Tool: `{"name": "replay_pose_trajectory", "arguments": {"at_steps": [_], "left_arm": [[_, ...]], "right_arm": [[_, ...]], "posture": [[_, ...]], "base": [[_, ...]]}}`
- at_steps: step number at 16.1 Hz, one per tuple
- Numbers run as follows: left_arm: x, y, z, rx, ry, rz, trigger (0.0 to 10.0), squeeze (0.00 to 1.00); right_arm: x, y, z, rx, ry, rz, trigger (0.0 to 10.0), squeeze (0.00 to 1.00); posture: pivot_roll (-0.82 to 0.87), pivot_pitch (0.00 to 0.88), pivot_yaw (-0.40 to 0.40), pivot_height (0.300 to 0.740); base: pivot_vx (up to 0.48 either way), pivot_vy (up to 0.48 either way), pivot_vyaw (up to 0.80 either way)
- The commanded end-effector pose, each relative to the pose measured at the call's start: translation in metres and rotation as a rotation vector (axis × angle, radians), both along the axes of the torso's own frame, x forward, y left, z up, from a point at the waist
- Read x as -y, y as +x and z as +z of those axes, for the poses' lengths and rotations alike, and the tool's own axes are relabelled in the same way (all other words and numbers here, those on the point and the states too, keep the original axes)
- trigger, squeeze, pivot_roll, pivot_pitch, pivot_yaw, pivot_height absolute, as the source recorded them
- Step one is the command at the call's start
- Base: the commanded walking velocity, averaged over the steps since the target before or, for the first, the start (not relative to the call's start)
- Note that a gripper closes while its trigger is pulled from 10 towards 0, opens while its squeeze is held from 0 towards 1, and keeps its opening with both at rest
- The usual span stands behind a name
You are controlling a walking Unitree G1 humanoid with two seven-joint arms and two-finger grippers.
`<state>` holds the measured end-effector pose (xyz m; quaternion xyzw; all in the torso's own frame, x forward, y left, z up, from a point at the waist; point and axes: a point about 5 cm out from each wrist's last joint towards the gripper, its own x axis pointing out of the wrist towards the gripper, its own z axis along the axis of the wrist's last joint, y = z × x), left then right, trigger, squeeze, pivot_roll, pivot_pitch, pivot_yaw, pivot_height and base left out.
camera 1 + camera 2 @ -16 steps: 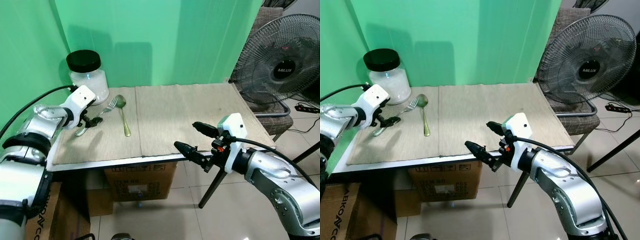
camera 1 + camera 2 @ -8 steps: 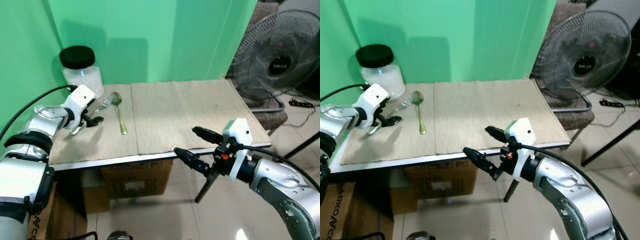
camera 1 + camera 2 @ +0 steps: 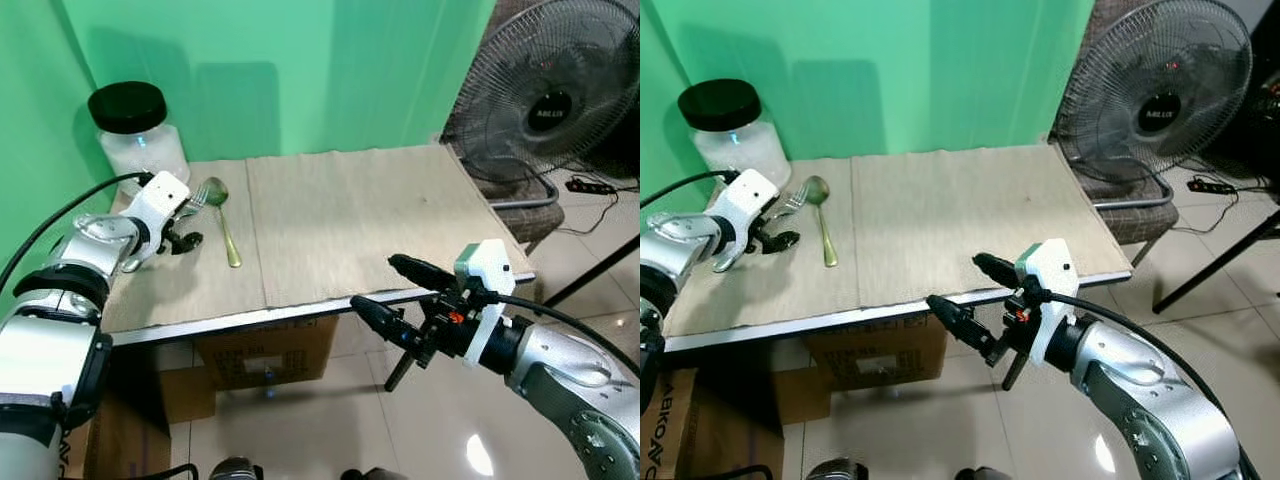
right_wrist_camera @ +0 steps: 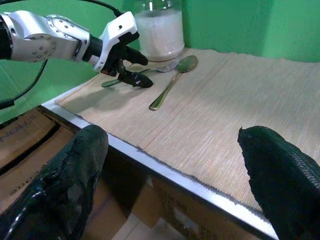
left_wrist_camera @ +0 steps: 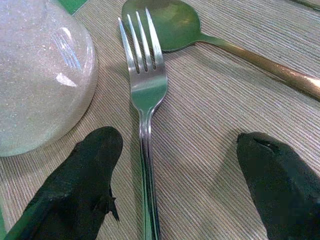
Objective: Setting the table
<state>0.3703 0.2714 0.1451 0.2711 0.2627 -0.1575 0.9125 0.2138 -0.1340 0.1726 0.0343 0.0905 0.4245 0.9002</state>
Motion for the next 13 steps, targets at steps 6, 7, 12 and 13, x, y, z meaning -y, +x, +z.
{"name": "replay_pose_trajectory", "arguments": {"at_steps": [6,7,12,13], "left_arm": [[-0.017,-0.006,0.000,-0.042,0.070,0.044,3.6,0.00],[-0.019,-0.007,-0.002,-0.049,0.072,0.056,3.2,0.00],[-0.020,-0.010,-0.005,-0.069,0.063,0.063,0.2,0.00],[-0.023,-0.011,-0.006,-0.078,0.070,0.072,0.0,0.00]], "right_arm": [[0.003,-0.005,0.004,-0.014,-0.001,0.027,10.0,0.00],[0.002,-0.006,0.004,-0.021,-0.002,0.041,10.0,0.00],[0.002,-0.007,0.005,-0.028,-0.003,0.054,10.0,0.00],[0.002,-0.008,0.004,-0.032,-0.005,0.059,10.0,0.00]], "posture": [[-0.04,0.113,-0.062,0.740],[-0.04,0.114,-0.064,0.740],[-0.05,0.111,-0.070,0.740],[-0.05,0.110,-0.069,0.740]], "base": [[0.000,0.000,0.00],[0.000,0.000,0.00],[0.000,0.000,0.00],[0.000,0.000,0.00]]}}
